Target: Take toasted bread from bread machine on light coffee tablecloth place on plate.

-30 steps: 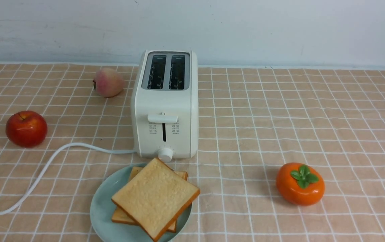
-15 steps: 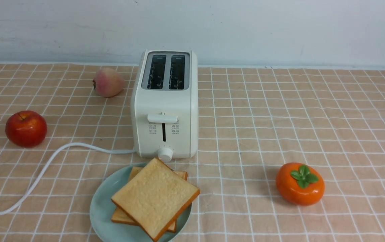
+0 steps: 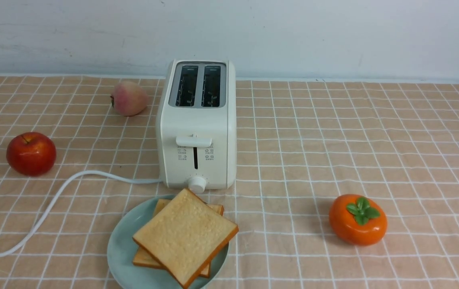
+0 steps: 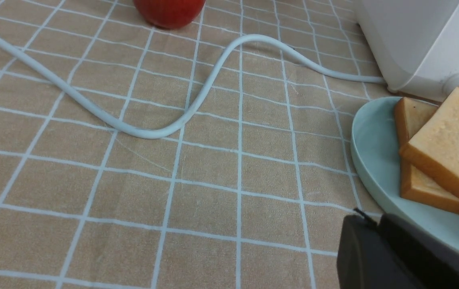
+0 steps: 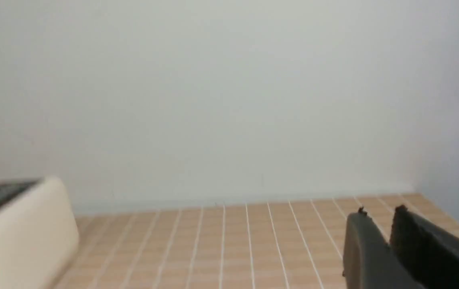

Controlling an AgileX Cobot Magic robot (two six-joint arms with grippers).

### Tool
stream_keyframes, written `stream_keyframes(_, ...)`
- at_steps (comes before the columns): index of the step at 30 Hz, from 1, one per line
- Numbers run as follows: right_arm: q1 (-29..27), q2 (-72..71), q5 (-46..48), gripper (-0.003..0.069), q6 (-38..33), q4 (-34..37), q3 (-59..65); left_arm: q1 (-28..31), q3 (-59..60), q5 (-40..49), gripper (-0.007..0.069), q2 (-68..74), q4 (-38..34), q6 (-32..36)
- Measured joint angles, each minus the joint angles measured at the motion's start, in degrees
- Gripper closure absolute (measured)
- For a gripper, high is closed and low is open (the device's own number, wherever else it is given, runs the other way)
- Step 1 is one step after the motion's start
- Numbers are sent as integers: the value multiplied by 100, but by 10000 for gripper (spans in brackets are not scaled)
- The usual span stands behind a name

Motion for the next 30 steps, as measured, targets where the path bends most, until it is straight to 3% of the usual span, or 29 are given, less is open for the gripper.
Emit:
stream_keyframes(6,121,-316,867,540,163,-1366,973,0,0,0,571,0,0,0)
stream_keyframes(20,287,-447,1530,529,1521,-1373,1231,0,5,0,564,-2,0,0)
stream_keyframes(30,319,-447,1534,513,1677,-1379,1227,6,5,0,557,-2,0,0)
